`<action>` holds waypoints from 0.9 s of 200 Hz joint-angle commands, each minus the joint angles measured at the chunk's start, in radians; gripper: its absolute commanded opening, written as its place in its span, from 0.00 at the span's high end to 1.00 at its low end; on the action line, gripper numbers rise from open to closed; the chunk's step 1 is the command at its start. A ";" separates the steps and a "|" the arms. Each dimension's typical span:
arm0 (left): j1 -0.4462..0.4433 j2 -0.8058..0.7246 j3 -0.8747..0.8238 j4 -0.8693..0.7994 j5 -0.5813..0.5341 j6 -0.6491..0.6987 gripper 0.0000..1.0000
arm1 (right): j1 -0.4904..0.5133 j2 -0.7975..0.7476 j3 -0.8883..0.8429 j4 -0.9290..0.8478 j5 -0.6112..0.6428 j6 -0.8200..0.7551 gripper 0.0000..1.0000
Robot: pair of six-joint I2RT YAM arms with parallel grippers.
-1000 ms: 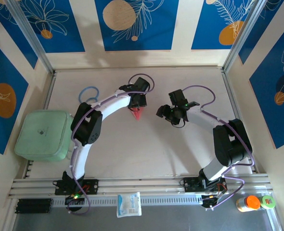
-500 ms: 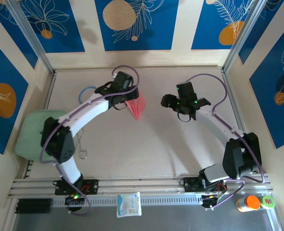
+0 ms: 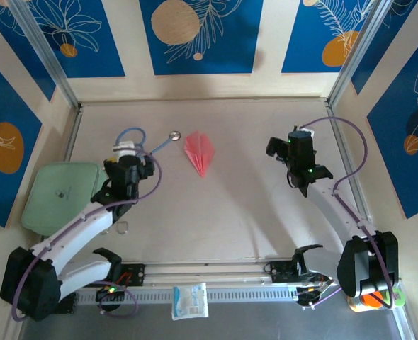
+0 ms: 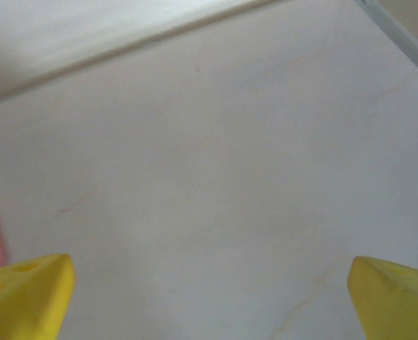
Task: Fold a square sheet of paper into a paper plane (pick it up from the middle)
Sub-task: Reset both arms
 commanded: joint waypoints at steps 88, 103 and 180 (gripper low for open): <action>0.274 0.046 -0.296 0.494 0.375 0.280 0.01 | -0.067 0.079 -0.387 0.729 -0.126 -0.307 0.01; 0.303 0.107 -0.324 0.601 0.436 0.280 0.01 | -0.076 0.114 -0.390 0.790 -0.170 -0.328 0.01; 0.385 0.389 -0.310 0.942 0.683 0.285 0.01 | -0.143 0.259 -0.399 0.952 -0.386 -0.346 0.01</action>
